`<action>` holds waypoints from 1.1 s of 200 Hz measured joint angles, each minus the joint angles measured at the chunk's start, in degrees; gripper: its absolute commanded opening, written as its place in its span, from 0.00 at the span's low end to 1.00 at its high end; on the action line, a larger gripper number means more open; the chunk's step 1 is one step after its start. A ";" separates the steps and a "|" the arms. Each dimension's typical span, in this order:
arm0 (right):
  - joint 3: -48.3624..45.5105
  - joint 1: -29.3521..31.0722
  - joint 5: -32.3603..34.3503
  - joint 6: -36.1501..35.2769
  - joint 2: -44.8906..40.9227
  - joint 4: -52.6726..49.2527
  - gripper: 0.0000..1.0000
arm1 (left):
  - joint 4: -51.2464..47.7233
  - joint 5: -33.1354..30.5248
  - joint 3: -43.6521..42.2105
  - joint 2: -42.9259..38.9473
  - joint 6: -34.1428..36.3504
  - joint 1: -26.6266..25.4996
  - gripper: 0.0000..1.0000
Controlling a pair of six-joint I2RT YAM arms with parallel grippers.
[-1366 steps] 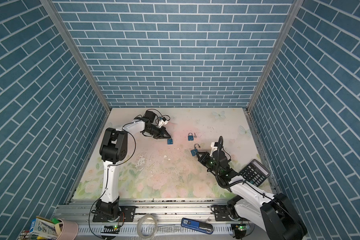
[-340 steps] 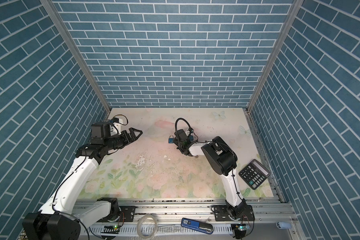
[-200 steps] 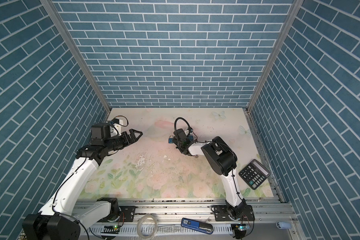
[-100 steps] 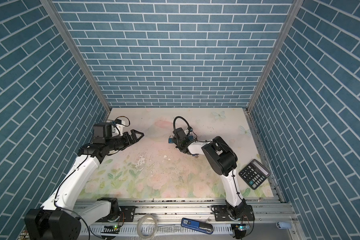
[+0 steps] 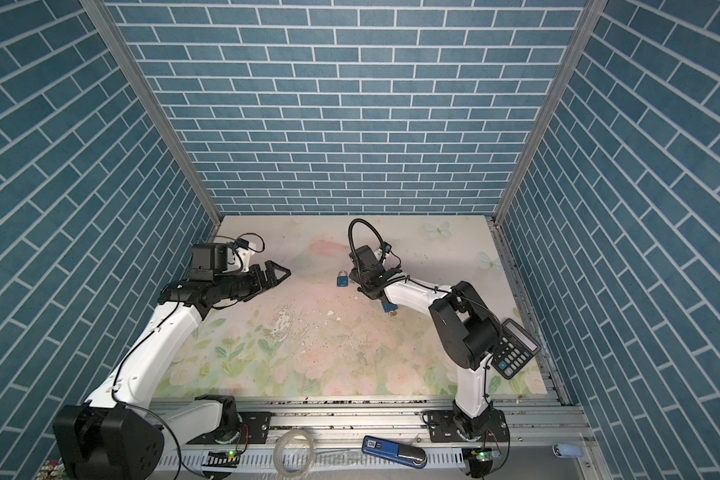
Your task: Lock with the key
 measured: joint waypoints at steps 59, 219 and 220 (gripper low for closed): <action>-11.10 -4.39 0.02 -5.14 -20.28 -9.53 0.57 | -4.42 -4.28 3.76 3.89 0.96 -10.10 0.99; -17.73 -11.43 -9.29 -25.77 -28.70 -30.38 0.63 | -1.11 -25.51 -5.99 -0.17 -10.97 -33.07 1.00; -17.62 -11.43 -9.33 -25.83 -28.46 -30.42 0.63 | -1.11 -25.75 -6.14 -0.55 -11.02 -33.07 1.00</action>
